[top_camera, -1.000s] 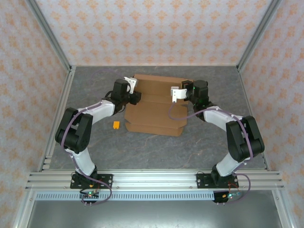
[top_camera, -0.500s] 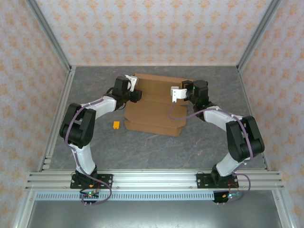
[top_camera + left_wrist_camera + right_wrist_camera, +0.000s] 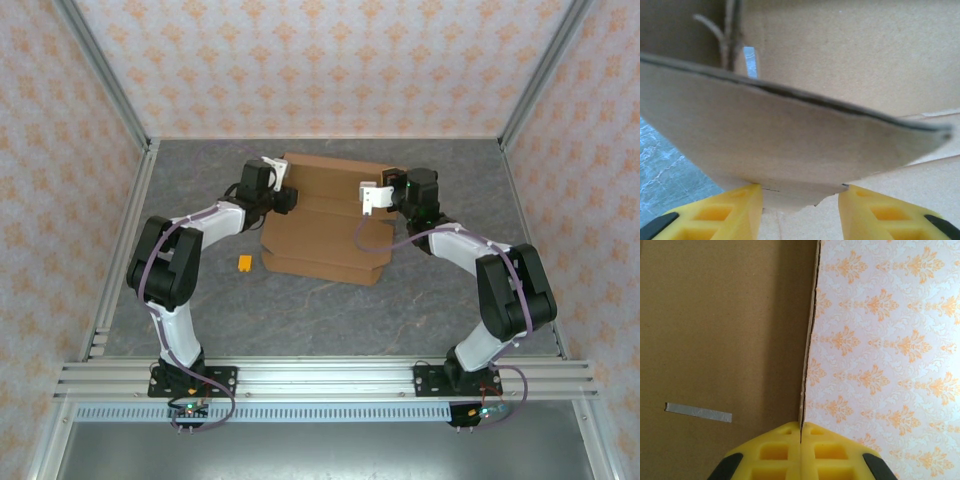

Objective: Fold the paper box

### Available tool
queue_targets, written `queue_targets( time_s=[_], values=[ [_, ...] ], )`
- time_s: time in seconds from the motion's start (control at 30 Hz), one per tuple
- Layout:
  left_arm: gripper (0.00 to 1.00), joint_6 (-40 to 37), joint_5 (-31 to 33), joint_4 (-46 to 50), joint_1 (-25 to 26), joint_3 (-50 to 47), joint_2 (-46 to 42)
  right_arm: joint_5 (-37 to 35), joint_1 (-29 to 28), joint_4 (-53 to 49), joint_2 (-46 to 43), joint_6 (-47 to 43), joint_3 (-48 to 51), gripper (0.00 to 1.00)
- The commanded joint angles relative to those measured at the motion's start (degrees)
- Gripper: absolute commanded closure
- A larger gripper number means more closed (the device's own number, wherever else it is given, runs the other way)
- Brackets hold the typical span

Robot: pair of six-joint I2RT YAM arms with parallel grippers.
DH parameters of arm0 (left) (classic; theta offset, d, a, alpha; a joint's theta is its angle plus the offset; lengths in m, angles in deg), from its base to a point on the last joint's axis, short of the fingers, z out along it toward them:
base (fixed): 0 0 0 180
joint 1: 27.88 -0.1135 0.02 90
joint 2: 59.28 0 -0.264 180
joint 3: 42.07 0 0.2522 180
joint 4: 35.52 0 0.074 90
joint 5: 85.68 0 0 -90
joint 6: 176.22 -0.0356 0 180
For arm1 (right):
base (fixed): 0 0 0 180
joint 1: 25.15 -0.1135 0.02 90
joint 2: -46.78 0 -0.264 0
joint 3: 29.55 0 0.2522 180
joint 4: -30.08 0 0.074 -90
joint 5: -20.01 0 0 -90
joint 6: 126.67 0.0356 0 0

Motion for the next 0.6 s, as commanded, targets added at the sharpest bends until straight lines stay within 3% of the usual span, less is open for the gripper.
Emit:
queue_targets(
  time_s=[0.0,0.27,0.37,0.57],
  values=[
    [0.56,-0.05,-1.88,1.26,-1.84,0.52,-0.61,1.57,-0.56,-0.84,0.13,-0.45,-2.02,1.00],
    [0.44,0.65,-15.57,1.66,-6.50,0.45,-0.09,1.42,-0.58,-1.02,0.41,-0.83,-2.20,1.00],
    [0.39,0.20,-17.60,2.86,-6.70,1.47,0.35,1.14,-0.52,-1.11,0.44,-0.87,-2.33,1.00],
    [0.40,0.32,-20.72,2.31,-6.62,0.48,-1.14,0.98,-0.50,-1.13,0.69,-0.94,-2.39,1.00]
  ],
)
